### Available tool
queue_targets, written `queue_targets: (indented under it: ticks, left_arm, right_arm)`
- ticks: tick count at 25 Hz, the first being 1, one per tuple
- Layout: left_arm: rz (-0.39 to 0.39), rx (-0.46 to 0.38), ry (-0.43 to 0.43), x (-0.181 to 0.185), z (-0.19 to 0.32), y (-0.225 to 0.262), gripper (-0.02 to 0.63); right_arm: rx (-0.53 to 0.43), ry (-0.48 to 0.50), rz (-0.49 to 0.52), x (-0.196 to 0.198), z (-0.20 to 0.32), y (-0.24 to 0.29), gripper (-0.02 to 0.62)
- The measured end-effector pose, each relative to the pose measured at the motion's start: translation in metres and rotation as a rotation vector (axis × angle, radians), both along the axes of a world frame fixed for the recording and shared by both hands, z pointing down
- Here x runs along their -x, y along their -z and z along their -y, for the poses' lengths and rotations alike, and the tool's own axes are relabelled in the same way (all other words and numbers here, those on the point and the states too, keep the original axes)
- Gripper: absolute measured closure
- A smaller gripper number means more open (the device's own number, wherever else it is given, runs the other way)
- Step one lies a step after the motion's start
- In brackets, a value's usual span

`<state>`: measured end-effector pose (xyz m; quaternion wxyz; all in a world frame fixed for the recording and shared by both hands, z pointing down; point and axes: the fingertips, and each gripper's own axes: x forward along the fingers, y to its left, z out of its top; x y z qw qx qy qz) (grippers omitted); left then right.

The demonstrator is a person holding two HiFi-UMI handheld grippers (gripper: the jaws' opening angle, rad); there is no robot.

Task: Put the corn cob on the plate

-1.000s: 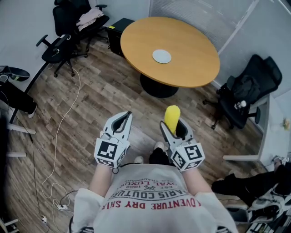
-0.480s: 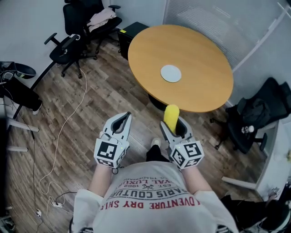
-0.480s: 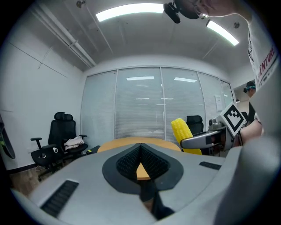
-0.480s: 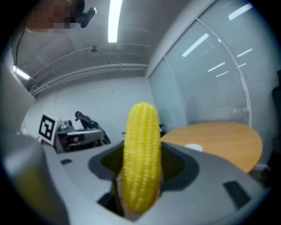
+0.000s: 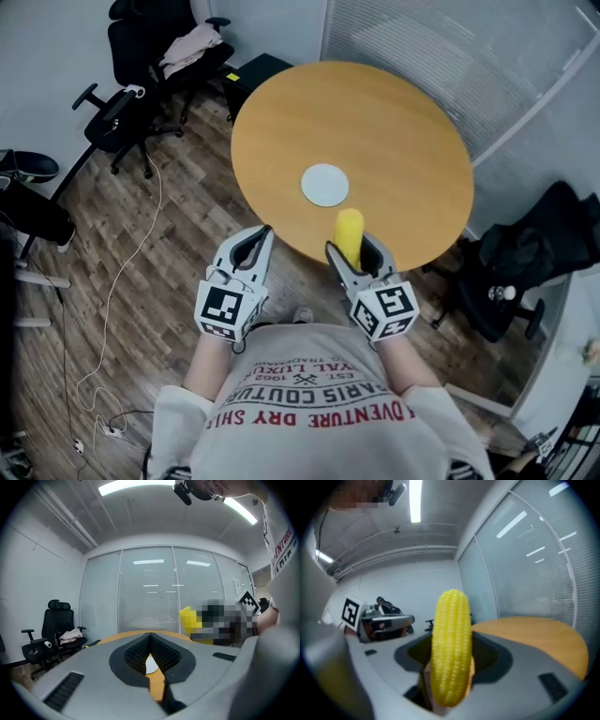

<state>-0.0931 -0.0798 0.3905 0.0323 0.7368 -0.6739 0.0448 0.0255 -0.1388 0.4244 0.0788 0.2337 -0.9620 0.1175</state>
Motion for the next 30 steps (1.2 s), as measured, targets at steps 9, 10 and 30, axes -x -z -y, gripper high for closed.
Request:
queue_targets:
  ticks: [9, 10, 30]
  left_arm:
    - [-0.012, 0.062, -0.054, 0.007, 0.068, -0.018, 0.572]
    - [-0.001, 0.064, -0.073, 0.007, 0.076, -0.019, 0.572]
    - [-0.029, 0.164, -0.474, 0.084, 0.253, -0.061, 0.572]
  right_arm:
    - [0.083, -0.060, -0.025, 0.001, 0.065, -0.027, 0.333]
    - [0.091, -0.070, -0.026, 0.003, 0.071, -0.030, 0.333]
    - [0.302, -0.414, -0.150, 0.075, 0.194, -0.108, 0.333]
